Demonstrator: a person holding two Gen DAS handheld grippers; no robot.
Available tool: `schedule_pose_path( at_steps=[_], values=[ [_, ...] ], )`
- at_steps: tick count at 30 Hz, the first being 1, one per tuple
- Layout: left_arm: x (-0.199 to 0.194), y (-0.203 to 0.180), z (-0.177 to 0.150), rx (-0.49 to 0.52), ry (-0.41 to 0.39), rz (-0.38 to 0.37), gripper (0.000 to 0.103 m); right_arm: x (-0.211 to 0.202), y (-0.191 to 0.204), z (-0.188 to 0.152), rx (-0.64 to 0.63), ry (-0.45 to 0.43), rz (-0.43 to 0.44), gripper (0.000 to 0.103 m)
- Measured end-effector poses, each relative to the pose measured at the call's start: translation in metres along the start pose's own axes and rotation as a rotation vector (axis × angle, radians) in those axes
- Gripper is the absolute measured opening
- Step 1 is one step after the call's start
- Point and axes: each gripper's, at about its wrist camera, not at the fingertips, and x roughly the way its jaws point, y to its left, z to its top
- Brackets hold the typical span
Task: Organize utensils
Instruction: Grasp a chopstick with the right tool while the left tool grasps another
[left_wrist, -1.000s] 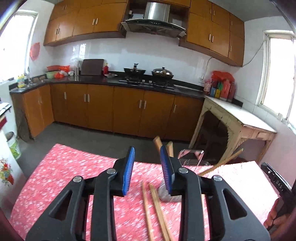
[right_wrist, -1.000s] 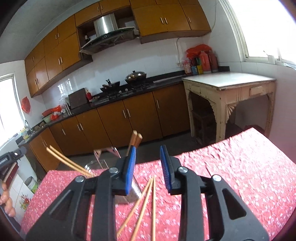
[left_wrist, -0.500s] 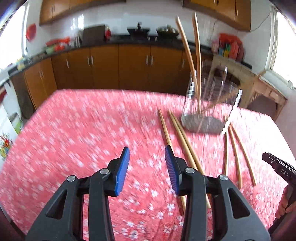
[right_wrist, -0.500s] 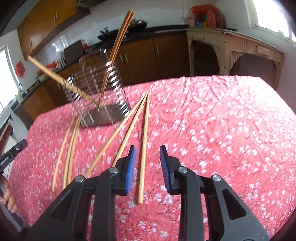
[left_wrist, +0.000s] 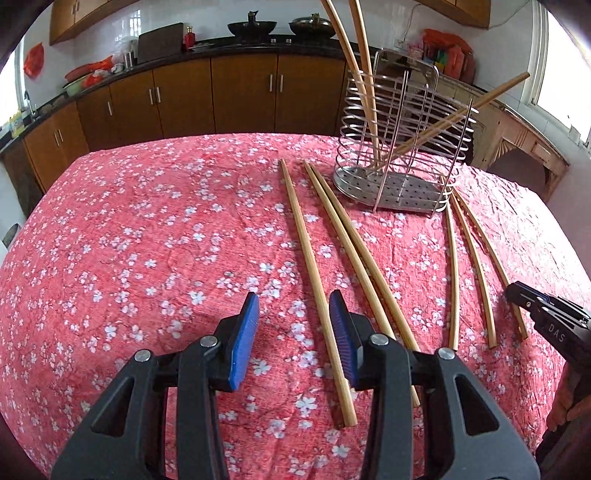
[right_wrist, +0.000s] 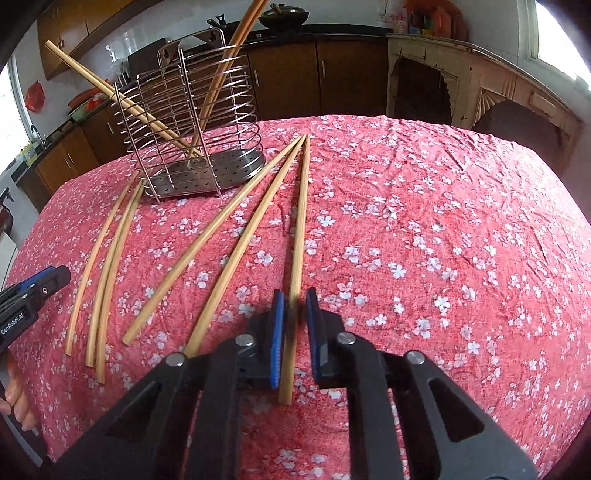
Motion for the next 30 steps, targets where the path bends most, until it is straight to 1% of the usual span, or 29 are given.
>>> schedule_pose_path(
  at_steps=[2,4,6,9,12,14,15,16,19,24,26,30],
  values=[
    [0.005,-0.002,-0.001,-0.002,0.014,-0.001,0.04,0.001,-0.009,0.003,0.039,-0.004,-0.027,0.007],
    [0.008,-0.005,-0.002,0.002,0.025,-0.002,0.04,0.002,-0.026,0.008,0.112,-0.012,-0.055,0.007],
    [0.009,-0.006,-0.004,0.003,0.033,-0.004,0.04,0.002,-0.039,0.01,0.162,-0.015,-0.058,0.007],
    [0.012,-0.008,-0.005,0.012,0.034,0.0,0.04,0.002,-0.04,0.009,0.156,-0.021,-0.062,0.007],
    [0.013,-0.01,-0.004,0.025,0.027,0.021,0.039,0.003,-0.033,0.008,0.118,-0.033,-0.09,0.007],
    [0.016,-0.013,-0.003,0.033,0.023,0.042,0.023,0.004,-0.028,0.008,0.1,-0.034,-0.087,0.007],
    [0.016,-0.013,-0.002,0.035,0.022,0.046,0.017,0.004,-0.024,0.008,0.09,-0.032,-0.083,0.007],
    [0.017,-0.012,-0.001,0.035,0.023,0.052,0.008,0.004,-0.021,0.008,0.077,-0.028,-0.078,0.007],
    [0.019,-0.006,0.003,0.03,0.031,0.075,0.007,0.005,-0.017,0.01,0.052,-0.024,-0.078,0.007],
    [0.019,0.034,0.011,-0.036,0.038,0.137,0.007,0.006,-0.023,0.011,0.07,-0.032,-0.081,0.008],
    [0.018,0.042,0.012,-0.039,0.037,0.135,0.007,0.008,-0.026,0.012,0.073,-0.031,-0.079,0.008],
    [0.017,0.043,0.011,-0.026,0.026,0.132,0.008,0.008,-0.028,0.012,0.07,-0.03,-0.083,0.008]
  ],
)
